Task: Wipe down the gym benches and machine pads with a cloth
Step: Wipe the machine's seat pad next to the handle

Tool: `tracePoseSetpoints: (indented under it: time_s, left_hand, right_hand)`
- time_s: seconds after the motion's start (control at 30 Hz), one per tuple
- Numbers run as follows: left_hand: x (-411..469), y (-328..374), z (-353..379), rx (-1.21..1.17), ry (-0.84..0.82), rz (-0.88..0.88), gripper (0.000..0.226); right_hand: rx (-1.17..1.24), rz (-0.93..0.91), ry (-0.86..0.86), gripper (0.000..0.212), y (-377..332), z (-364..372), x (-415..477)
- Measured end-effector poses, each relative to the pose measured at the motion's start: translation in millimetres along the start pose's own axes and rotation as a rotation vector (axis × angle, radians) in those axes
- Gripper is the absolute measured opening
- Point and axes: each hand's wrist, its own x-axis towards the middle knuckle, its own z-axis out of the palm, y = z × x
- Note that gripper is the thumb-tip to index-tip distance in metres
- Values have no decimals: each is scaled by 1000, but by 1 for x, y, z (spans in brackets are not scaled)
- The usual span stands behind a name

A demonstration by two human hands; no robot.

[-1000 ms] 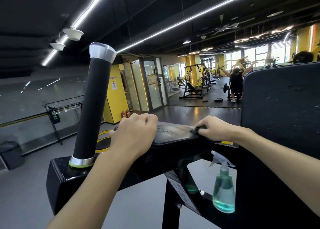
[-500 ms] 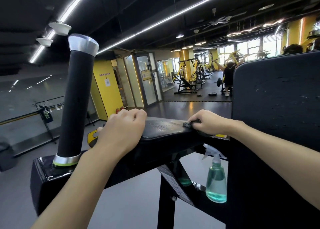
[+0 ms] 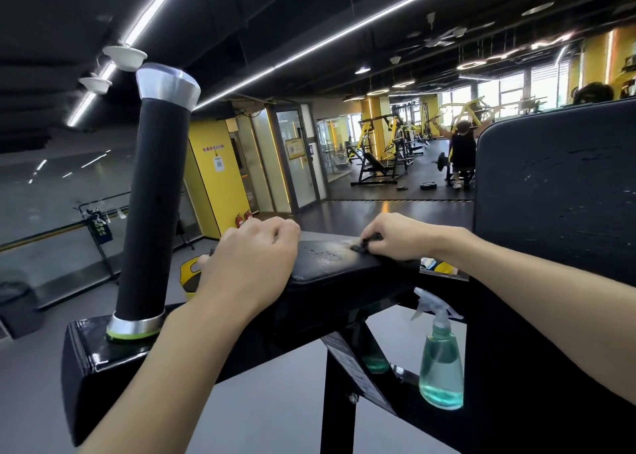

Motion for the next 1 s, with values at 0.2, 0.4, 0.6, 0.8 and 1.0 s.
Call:
tracePoseSetpoints:
  time_s: [0.2, 0.4, 0.6, 0.8, 1.0]
  left_hand:
    - [-1, 0, -1, 22, -4, 5, 40]
    - [0, 0, 1, -18, 7, -26, 39]
    - [-1, 3, 1, -28, 35, -26, 40]
    - [-1, 2, 1, -59, 9, -58, 41]
    - [1, 1, 2, -124, 22, -70, 41]
  right_hand:
    - [-54, 91, -18, 28, 17, 2, 15]
    - [72, -14, -20, 25, 2, 4, 21]
    - [-92, 96, -30, 28, 10, 7, 36]
    - [-4, 45, -4, 26, 11, 11, 37]
    - [-53, 97, -16, 26, 5, 15, 59]
